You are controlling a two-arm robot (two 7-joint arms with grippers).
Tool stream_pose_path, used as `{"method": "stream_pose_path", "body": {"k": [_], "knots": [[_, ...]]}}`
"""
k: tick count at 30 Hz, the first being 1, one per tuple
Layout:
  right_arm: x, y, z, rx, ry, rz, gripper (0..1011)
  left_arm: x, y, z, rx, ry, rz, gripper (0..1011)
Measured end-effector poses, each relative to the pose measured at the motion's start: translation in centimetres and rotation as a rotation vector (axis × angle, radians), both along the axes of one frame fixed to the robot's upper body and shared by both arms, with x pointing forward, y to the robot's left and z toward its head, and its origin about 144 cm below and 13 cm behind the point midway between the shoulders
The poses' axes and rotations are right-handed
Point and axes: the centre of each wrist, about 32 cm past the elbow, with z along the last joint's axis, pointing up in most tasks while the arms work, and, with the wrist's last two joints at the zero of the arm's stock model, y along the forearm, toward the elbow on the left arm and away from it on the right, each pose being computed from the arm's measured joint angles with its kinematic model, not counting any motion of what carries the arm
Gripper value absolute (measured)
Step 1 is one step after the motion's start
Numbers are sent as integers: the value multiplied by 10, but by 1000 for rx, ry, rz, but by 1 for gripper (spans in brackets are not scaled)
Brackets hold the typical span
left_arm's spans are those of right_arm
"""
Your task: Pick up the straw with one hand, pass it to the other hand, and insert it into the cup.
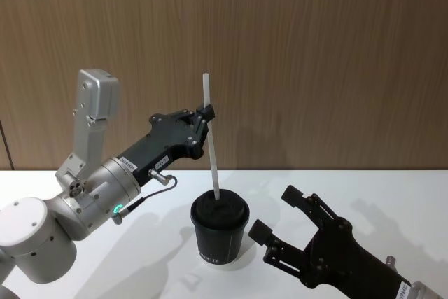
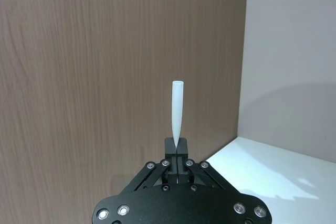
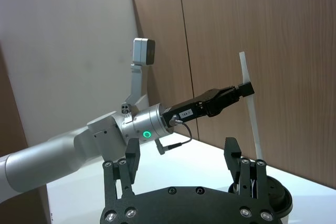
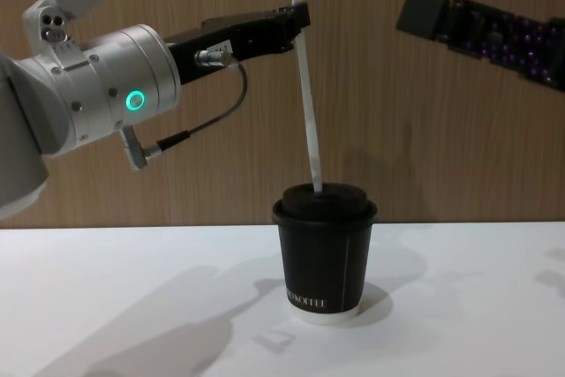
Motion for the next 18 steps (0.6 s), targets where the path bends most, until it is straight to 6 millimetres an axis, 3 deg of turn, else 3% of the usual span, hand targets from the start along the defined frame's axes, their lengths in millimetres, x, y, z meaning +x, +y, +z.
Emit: {"method": "stream_pose_path", "body": {"k": [18], "knots": [[0, 0, 0, 0, 0, 0, 1001, -2, -1, 1, 21, 15, -18, 5]]}}
